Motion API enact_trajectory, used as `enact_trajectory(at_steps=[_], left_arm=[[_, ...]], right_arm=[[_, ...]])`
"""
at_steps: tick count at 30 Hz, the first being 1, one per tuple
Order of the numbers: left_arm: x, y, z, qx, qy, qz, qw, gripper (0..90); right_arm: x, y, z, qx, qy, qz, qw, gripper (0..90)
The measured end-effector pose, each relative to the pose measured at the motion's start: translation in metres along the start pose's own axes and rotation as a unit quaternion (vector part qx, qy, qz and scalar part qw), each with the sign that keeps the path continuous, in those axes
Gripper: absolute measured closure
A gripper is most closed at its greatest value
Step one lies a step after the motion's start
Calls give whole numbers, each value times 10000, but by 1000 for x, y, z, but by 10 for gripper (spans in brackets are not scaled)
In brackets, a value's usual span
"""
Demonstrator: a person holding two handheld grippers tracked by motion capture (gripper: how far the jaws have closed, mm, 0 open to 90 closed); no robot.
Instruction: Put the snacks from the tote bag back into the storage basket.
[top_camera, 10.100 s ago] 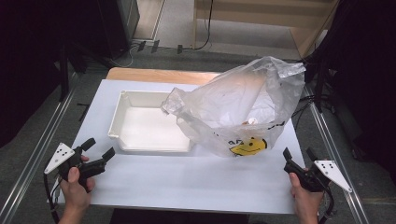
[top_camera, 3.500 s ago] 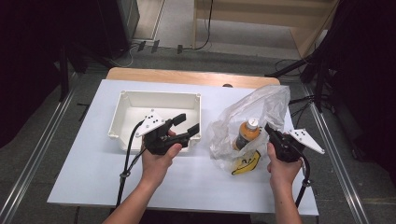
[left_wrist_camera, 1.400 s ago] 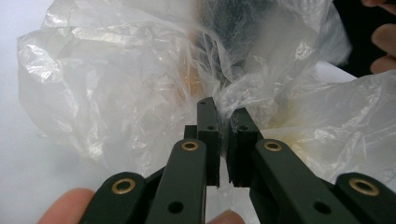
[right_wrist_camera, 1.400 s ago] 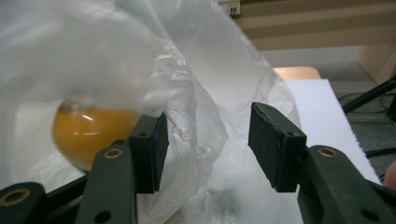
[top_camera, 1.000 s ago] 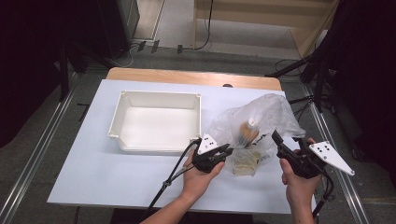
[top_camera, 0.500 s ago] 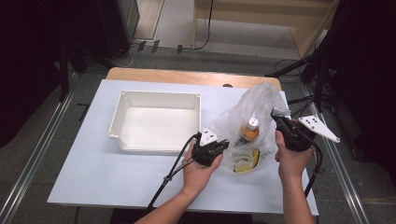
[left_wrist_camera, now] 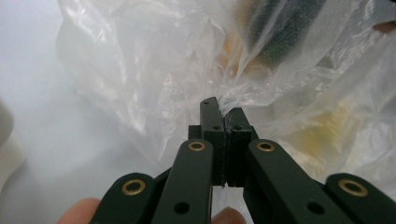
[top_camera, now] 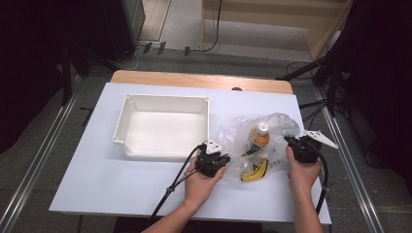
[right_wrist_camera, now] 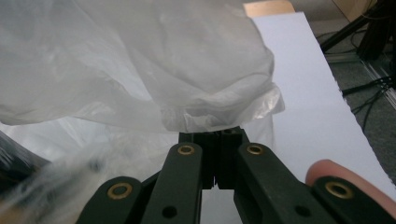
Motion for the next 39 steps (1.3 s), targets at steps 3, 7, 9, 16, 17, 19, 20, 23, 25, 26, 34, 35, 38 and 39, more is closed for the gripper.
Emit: enact_trajectory(at_steps=[3,7,9,16,17,19,20,23,25,26,34,35,38,39], left_arm=[[1,-2,2,115,30,-10,9999,900],[1,-3,2,156,-81,2,9998,900],[0,-3,0,134,-132,45,9998,900],[-4,-6,4,312,-105,330,9989,900],[-5,-6,5,327,-111,361,9988,900],[-5,-7,5,367,-102,398,9985,900],[-5,-7,6,378,-105,431,9983,900],[-6,-8,7,425,-103,467,9980,900],[-6,-8,7,410,-102,485,9979,900],[-6,-8,7,391,-100,485,9980,900],[-8,-9,6,396,-150,566,9975,900],[-9,-9,6,403,-153,575,9974,900],[-9,-9,6,413,-166,618,9971,900],[-9,-10,6,413,-165,647,9969,900]], right_arm=[[-5,-5,1,-33,160,145,9998,796],[-23,-5,-4,-150,345,514,9980,471],[-34,-2,-5,-155,394,709,9966,422],[-72,13,-17,-329,276,1248,9912,286],[-76,17,-19,-338,267,1310,9905,267],[-85,24,-23,-422,238,1474,9879,232],[-88,27,-25,-435,243,1535,9869,215],[-97,41,-30,-486,267,1810,9819,200],[-98,51,-35,-514,358,1885,9801,206],[-95,55,-37,-565,432,1857,9800,216],[-54,64,-43,-741,1206,1109,9837,839],[-54,64,-45,-755,1229,1173,9826,893],[-53,69,-50,-797,1239,1328,9801,900],[-53,72,-52,-837,1252,1374,9790,900]])
Point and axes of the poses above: each handheld gripper's, and its own axes: x roughly forward along the jaws, y roughly out of its top, z roughly to its right, the point moved 1 cm from there along x, roughly forward along the jaws, and after that the axes turned 10 degrees about -x, right-handed, at the moved point
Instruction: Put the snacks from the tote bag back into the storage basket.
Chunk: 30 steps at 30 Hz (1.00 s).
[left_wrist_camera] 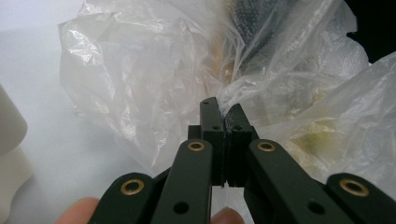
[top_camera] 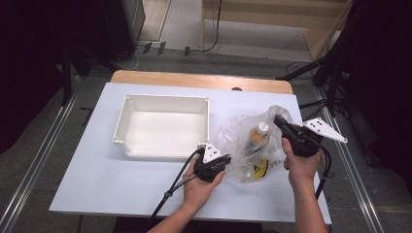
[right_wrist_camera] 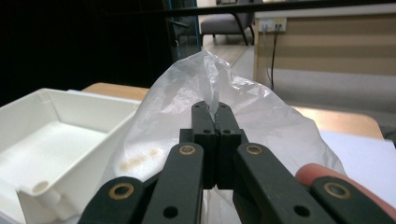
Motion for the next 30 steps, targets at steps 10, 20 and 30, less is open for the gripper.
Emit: enact_trajectory(at_steps=[10,20,30], left_arm=[[-1,-1,0,6,88,22,10000,900],[3,-2,3,170,195,-272,9993,900],[9,-2,5,261,299,-554,9977,900]], right_arm=[[29,21,1,-53,-121,-23,9999,900],[43,-34,26,445,-499,-840,9942,900],[47,-96,37,564,-675,-2015,9755,900]])
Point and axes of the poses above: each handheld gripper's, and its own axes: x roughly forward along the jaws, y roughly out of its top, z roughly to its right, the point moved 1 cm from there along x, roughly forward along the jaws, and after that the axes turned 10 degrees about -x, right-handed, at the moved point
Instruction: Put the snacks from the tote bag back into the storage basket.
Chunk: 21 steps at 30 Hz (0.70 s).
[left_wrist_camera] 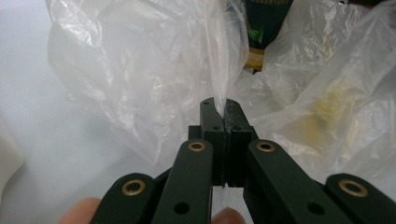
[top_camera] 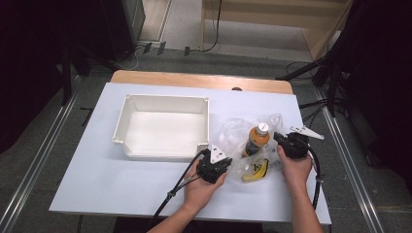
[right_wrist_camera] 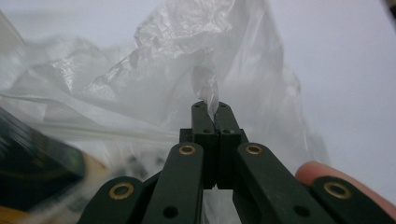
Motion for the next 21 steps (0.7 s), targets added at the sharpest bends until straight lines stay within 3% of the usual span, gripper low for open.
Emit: enact_trajectory(at_steps=[1,3,7,10,12,14,17,21], left_arm=[[0,0,0,17,-6,-34,10000,900],[1,0,0,26,6,-50,10000,900],[0,0,0,31,-29,-2,10000,900],[-1,0,0,32,-71,44,10000,887],[-2,-1,1,60,-87,72,9999,884],[-2,-1,1,79,-97,74,9999,880],[-2,-1,2,99,-120,126,9998,881],[-2,-1,3,136,-120,126,9998,889]], right_arm=[[4,-4,-1,-22,17,-176,9998,900],[3,-4,-3,-72,-43,-169,9998,900],[-13,2,-3,17,178,396,9991,717],[-37,4,-10,51,120,890,9959,616],[-51,1,-16,88,91,1058,9943,573],[-64,-5,-23,61,49,1110,9938,585],[-73,-12,-31,120,131,962,9952,657],[-69,-25,-41,112,321,565,9978,783]])
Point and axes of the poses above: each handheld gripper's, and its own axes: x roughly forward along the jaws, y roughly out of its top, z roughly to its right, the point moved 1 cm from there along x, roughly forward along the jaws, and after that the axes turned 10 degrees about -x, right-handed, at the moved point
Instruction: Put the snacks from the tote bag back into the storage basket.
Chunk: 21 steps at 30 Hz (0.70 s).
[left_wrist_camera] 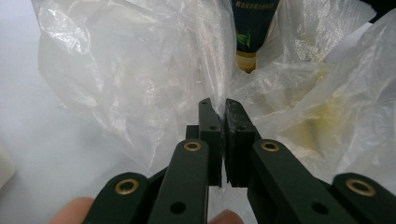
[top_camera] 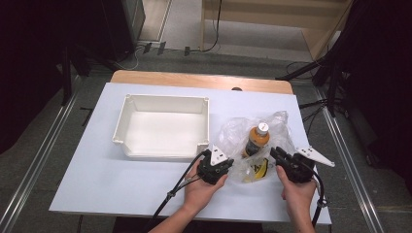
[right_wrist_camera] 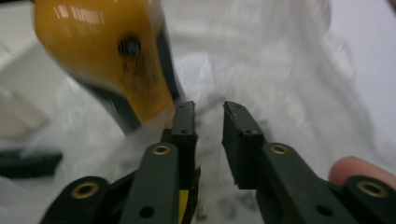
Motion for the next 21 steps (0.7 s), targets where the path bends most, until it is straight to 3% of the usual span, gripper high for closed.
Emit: enact_trajectory(at_steps=[3,6,10,13,16,18,21], left_arm=[[0,0,0,42,9,-22,10000,890],[0,0,1,58,22,-20,10000,897],[1,0,1,59,25,-23,10000,900],[1,0,1,60,30,-32,10000,900],[1,0,1,65,34,-24,10000,900],[1,0,1,65,23,6,10000,900],[1,0,2,62,19,-1,10000,900]], right_arm=[[11,-10,-1,46,19,-382,9993,849],[22,-17,0,-29,-179,-711,9973,882],[27,-20,2,-105,-295,-930,9952,886],[18,-15,1,-205,-194,-632,9976,822],[2,-1,1,-131,-98,-83,9998,806],[-13,19,0,-125,-125,496,9986,818],[-21,39,-2,-276,-217,996,9944,816]])
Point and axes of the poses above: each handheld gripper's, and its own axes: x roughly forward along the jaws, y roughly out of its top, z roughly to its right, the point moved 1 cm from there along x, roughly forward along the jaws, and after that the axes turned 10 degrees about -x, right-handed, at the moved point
